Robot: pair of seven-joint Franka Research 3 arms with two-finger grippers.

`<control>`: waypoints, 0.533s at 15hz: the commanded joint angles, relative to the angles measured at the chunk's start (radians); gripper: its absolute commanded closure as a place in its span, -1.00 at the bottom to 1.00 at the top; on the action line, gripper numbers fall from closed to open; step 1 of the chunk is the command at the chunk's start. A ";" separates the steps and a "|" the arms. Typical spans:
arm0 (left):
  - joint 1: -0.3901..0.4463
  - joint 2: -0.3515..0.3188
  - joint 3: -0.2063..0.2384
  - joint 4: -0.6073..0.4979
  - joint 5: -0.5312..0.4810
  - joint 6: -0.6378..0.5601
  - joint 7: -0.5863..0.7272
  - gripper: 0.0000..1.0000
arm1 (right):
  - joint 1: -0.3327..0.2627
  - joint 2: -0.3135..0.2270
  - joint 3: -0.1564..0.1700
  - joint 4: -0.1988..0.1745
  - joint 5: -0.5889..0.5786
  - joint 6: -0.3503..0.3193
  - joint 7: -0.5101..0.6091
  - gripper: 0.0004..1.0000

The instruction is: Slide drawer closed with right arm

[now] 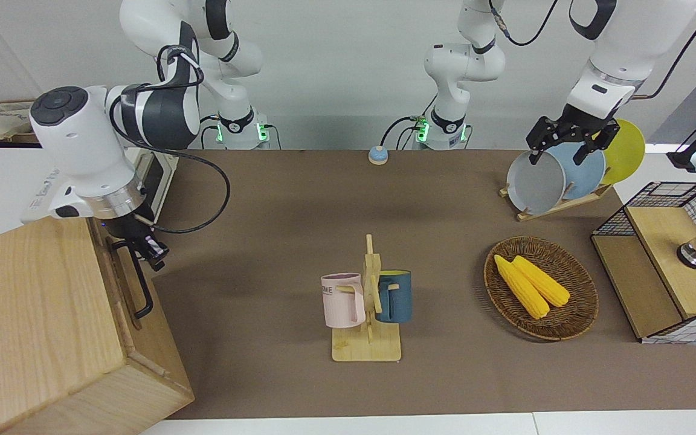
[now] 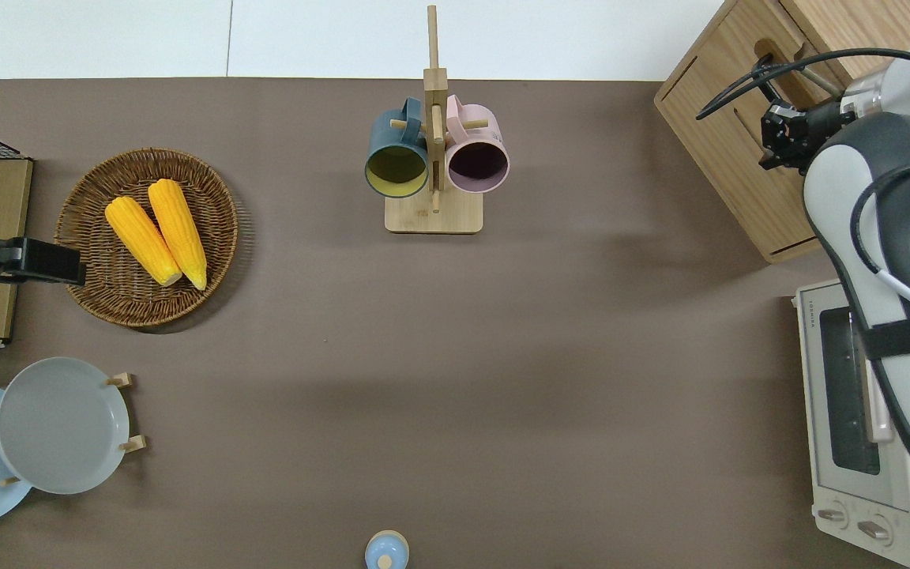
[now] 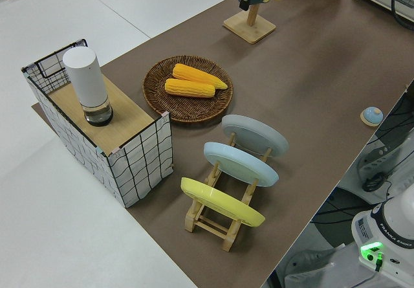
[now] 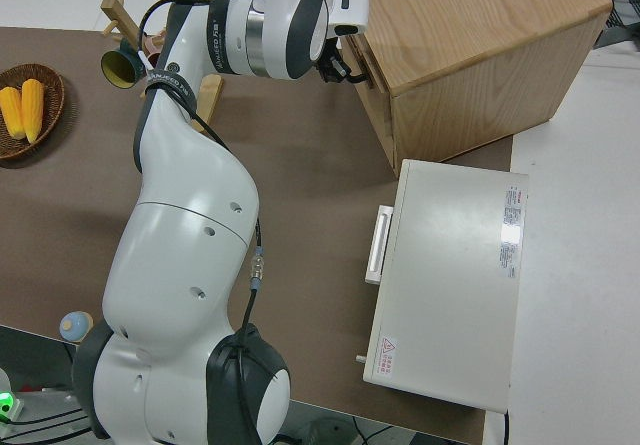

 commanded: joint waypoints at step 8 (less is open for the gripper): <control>-0.017 0.012 0.016 0.020 0.015 0.001 0.006 -0.99 | -0.009 -0.003 0.000 -0.004 0.005 0.014 -0.033 1.00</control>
